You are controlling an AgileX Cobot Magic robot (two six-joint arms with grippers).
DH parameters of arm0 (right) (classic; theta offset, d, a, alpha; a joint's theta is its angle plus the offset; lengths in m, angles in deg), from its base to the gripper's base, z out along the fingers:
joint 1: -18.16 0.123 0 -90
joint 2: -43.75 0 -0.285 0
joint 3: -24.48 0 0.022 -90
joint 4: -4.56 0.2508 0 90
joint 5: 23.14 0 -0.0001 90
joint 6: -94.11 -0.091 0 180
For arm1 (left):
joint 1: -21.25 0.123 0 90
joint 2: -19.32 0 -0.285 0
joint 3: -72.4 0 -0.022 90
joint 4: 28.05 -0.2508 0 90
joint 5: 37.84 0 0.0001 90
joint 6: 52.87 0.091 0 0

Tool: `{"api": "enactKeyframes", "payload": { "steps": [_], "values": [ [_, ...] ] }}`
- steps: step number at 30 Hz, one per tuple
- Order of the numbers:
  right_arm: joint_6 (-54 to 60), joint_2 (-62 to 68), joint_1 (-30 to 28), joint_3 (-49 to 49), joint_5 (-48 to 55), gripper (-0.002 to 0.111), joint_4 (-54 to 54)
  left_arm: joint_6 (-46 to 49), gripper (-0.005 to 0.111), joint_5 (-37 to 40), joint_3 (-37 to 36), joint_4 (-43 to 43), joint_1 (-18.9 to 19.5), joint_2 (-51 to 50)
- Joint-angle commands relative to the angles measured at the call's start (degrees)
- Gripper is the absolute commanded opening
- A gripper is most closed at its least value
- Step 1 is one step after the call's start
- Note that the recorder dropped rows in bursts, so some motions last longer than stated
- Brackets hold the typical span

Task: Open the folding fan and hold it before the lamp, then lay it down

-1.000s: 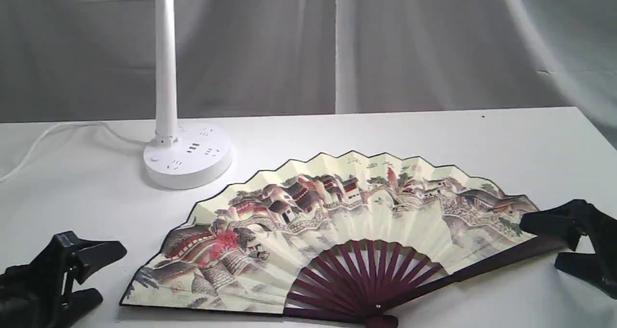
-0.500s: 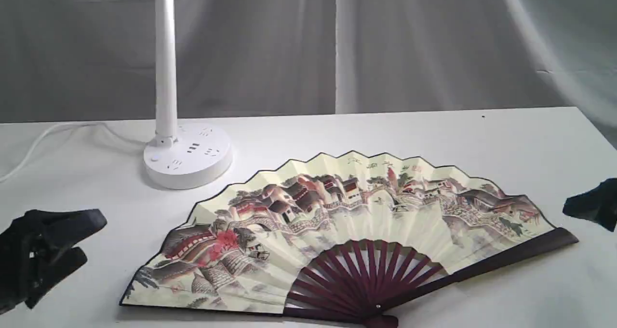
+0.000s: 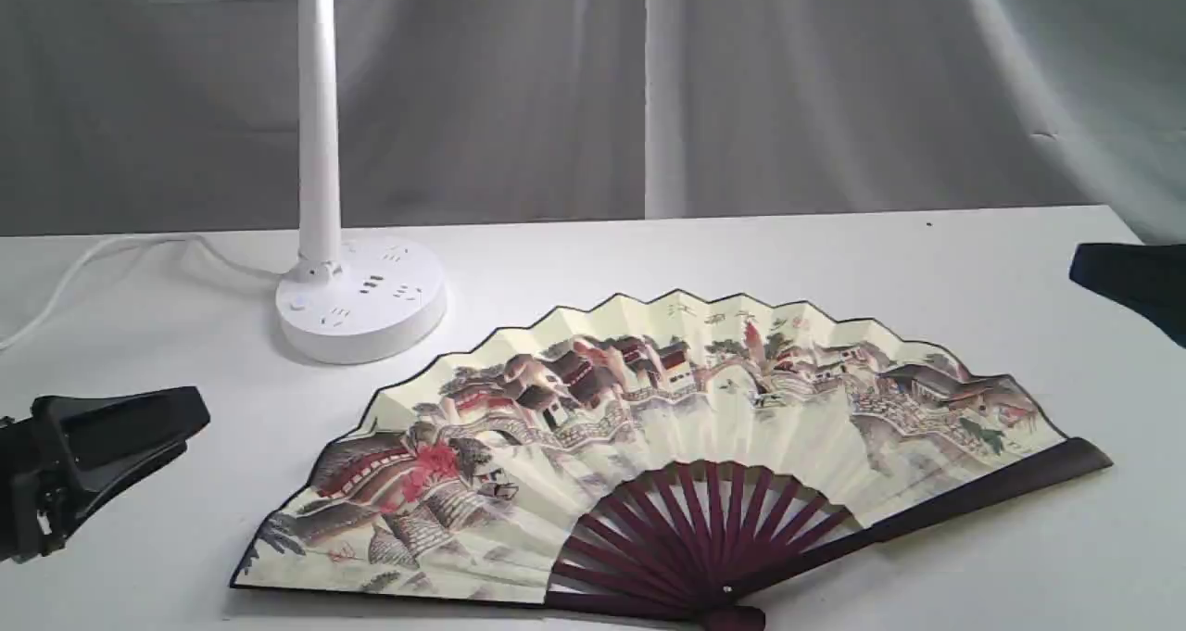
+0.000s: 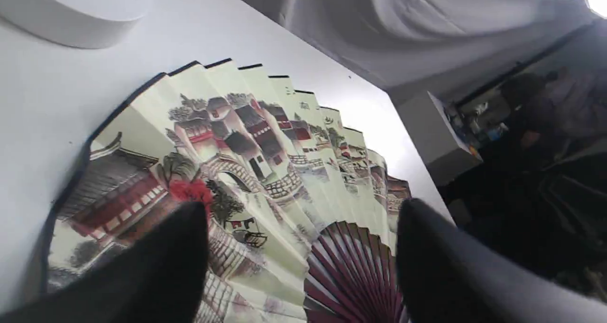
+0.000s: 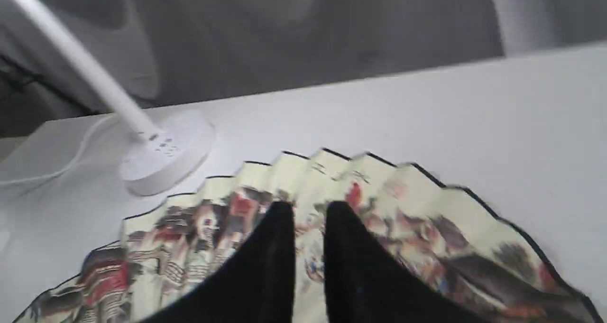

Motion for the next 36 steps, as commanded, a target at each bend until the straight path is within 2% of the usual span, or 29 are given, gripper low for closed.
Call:
{"api": "enactKeyframes", "payload": {
  "steps": [1,6,8,10,14,19,21,24,29,31,36],
  "values": [
    [8.01,-0.64,-0.17,0.1,-5.42,0.0,1.82,0.75,0.037,-0.94,-0.05,-1.56,0.14,3.2],
    [14.36,-0.64,0.46,0.1,0.5,0.0,7.33,1.83,0.005,-0.94,-0.05,-1.56,0.14,9.54],
    [18.74,-0.64,2.58,-0.29,7.46,0.0,12.89,2.44,0.0,-0.94,-0.05,-1.45,0.14,12.89],
    [24.83,-0.64,5.76,-1.73,17.74,0.0,19.46,2.48,0.0,0.67,-0.05,-1.32,0.14,16.84],
    [38.47,-0.64,13.36,-7.02,33.48,0.0,32.76,3.56,0.0,19.84,-0.05,-0.39,-0.31,26.49],
    [53.11,-0.64,17.58,-14.4,44.22,0.0,53.3,6.6,0.0,38.34,-0.05,3.98,-5.0,34.59],
    [55.71,-0.64,18.0,-17.33,50.81,0.0,57.06,6.96,0.0,44.13,-0.05,4.67,-7.38,36.33],
    [55.71,-0.52,18.0,-24.42,68.89,0.0,58.74,7.07,0.0,51.81,0.17,4.67,-10.61,38.08],
    [55.7,-1.68,19.41,-33.26,90.35,0.0,58.56,8.06,0.0,60.38,0.43,4.67,-15.74,42.43],
    [55.03,-4.11,20.95,-31.96,90.89,0.0,56.66,8.06,0.0,63.89,0.43,4.67,-18.63,45.74],
    [51.78,-15.24,25.48,-21.72,79.9,0.0,55.94,7.81,0.0,72.58,0.43,4.94,-24.76,54.54]
  ]
}}
